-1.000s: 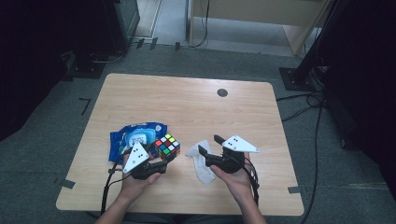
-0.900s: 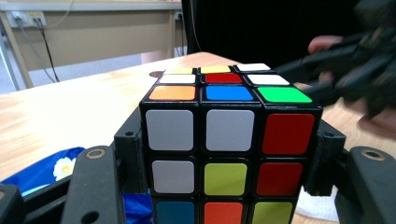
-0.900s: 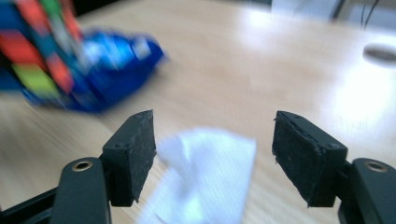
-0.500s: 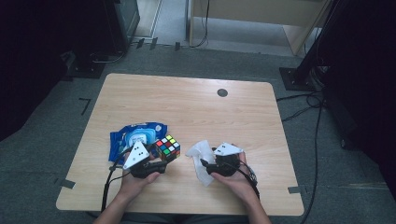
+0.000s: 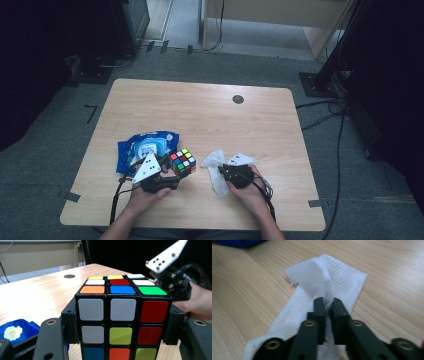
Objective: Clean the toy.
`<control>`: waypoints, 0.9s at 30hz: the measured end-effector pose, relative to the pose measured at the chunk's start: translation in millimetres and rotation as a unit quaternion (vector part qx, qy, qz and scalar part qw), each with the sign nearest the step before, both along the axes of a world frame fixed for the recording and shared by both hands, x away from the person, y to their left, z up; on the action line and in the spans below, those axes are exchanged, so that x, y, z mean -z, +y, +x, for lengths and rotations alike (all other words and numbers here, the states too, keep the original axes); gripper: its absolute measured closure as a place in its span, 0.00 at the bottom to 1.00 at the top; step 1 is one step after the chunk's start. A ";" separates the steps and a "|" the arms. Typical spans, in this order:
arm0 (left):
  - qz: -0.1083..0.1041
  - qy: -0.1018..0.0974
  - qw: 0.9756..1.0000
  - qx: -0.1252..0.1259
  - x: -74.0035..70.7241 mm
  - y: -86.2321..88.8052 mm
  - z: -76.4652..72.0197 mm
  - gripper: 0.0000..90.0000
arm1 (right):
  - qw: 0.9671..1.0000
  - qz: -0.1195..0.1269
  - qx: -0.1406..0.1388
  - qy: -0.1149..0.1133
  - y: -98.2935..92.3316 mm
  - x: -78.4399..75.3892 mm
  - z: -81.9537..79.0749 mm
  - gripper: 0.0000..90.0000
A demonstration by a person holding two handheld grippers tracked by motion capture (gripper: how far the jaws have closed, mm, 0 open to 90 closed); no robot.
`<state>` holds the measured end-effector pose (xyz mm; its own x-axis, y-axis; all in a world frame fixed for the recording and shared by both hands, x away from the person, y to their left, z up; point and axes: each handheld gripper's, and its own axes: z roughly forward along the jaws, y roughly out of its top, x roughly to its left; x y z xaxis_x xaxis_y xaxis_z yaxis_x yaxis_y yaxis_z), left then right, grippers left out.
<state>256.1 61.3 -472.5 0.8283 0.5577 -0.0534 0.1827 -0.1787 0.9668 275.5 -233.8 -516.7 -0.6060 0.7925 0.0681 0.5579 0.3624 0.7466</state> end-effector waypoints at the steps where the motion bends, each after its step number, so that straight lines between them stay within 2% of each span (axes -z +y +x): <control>1: 0.004 -0.002 1.000 0.000 0.3 -0.8 -0.4 0.38 | 1.000 0.007 0.000 -0.002 -0.7 -1.5 0.0 0.99; 4: 0.019 -0.009 1.000 -0.002 1.8 -3.9 -1.6 0.38 | 0.999 0.045 0.005 -0.024 -3.1 -16.2 -4.1 1.00; 7: 0.045 -0.018 0.999 -0.009 3.8 -9.8 -3.6 0.38 | 0.995 0.079 0.002 -0.064 -4.2 -39.5 -11.6 1.00; 9: 0.059 -0.023 0.998 -0.009 5.2 -14.0 -5.1 0.38 | 0.989 0.112 -0.012 -0.100 -3.1 -59.3 -21.1 1.00; 10: 0.068 -0.024 0.997 -0.008 6.0 -16.9 -6.1 0.38 | 0.986 0.125 -0.020 -0.110 -2.3 -65.4 -24.4 1.00; 11: 0.073 -0.026 0.997 -0.007 6.7 -19.5 -6.8 0.38 | 0.981 0.145 -0.034 -0.125 -0.1 -74.3 -30.0 1.00; 13: 0.081 -0.027 0.996 -0.004 7.7 -24.5 -8.6 0.38 | 0.974 0.171 -0.062 -0.137 6.6 -85.4 -38.1 1.00; 16: 0.087 -0.030 0.996 -0.003 8.9 -30.5 -11.4 0.38 | 0.963 0.201 -0.110 -0.141 21.1 -93.9 -46.8 1.00; 18: 0.087 -0.031 0.996 0.003 8.7 -33.5 -13.8 0.38 | 0.959 0.211 -0.132 -0.136 31.9 -95.5 -51.0 1.00; 19: 0.088 -0.035 0.996 0.004 8.2 -34.3 -14.8 0.38 | 0.958 0.214 -0.138 -0.133 37.1 -95.2 -52.3 1.00; 21: 0.082 -0.035 0.996 0.007 7.1 -35.2 -16.7 0.38 | 0.958 0.216 -0.143 -0.122 44.8 -92.6 -52.5 1.00; 24: 0.070 -0.035 0.997 0.009 5.1 -35.0 -18.7 0.38 | 0.962 0.220 -0.131 -0.098 52.4 -82.4 -47.4 1.00; 27: 0.072 -0.039 0.997 0.009 5.6 -36.2 -20.7 0.38 | 0.959 0.244 -0.123 -0.075 54.7 -74.8 -44.6 1.00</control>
<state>235.4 25.1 -478.1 0.8364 0.5405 0.0912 0.1038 -0.3196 0.9418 231.0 -179.1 -441.8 -0.8030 0.5203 0.2908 0.3723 0.0568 0.9264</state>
